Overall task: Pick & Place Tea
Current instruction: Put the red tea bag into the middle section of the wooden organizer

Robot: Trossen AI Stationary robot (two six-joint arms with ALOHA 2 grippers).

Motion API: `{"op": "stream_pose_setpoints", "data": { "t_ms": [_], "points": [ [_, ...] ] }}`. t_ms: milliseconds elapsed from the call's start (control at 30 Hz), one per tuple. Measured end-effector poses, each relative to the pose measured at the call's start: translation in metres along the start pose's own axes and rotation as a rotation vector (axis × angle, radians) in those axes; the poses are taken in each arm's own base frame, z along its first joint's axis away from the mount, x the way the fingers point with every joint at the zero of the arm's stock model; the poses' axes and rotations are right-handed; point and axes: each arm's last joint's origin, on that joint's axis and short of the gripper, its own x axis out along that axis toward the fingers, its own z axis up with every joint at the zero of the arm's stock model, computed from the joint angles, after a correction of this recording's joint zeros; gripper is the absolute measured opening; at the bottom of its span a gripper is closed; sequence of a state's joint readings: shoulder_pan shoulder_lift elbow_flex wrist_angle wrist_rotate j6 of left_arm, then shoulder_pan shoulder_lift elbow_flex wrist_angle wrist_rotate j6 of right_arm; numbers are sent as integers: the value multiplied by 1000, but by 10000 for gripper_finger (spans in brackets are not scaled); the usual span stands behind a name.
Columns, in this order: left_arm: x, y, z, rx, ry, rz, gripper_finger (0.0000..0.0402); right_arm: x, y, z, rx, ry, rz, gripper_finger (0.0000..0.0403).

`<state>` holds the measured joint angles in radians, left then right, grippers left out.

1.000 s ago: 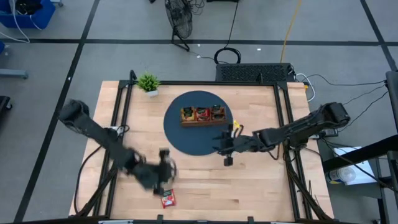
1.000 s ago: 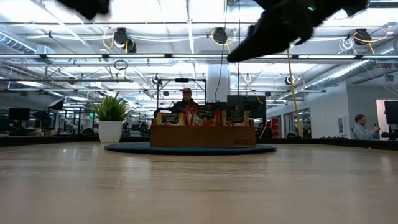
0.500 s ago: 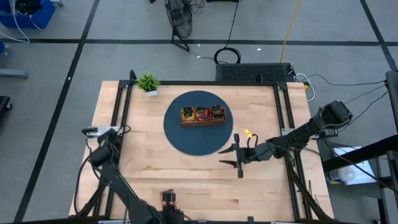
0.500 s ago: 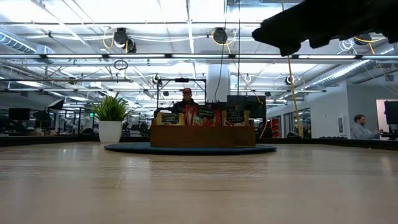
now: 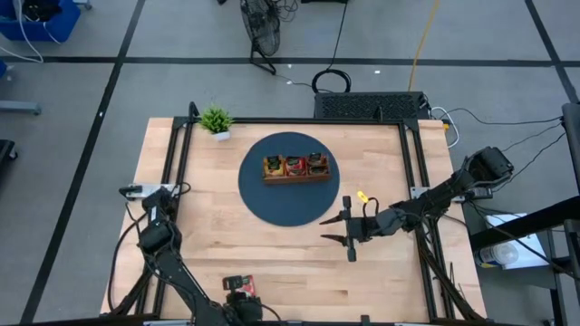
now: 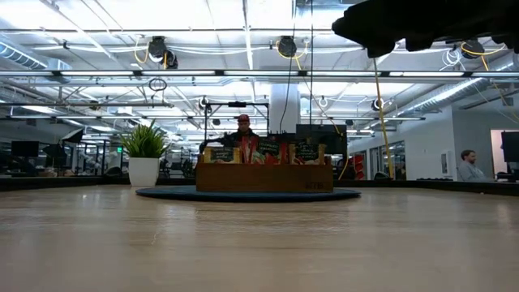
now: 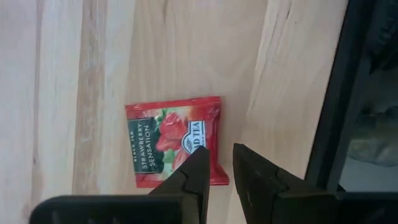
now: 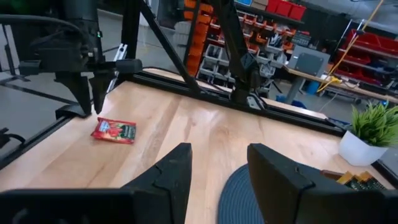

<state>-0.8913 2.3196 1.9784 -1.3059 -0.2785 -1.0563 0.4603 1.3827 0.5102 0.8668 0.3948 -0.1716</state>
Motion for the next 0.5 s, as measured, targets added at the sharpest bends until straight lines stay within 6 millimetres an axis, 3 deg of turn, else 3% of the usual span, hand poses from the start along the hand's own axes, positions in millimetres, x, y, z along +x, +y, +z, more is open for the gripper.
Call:
{"op": "stream_pose_setpoints", "data": {
  "t_ms": [500],
  "points": [
    [28, 1, -8, -12, 27, 10, 76, 0, 0, 0, 30, 4, 0, 141]
  ]
}}
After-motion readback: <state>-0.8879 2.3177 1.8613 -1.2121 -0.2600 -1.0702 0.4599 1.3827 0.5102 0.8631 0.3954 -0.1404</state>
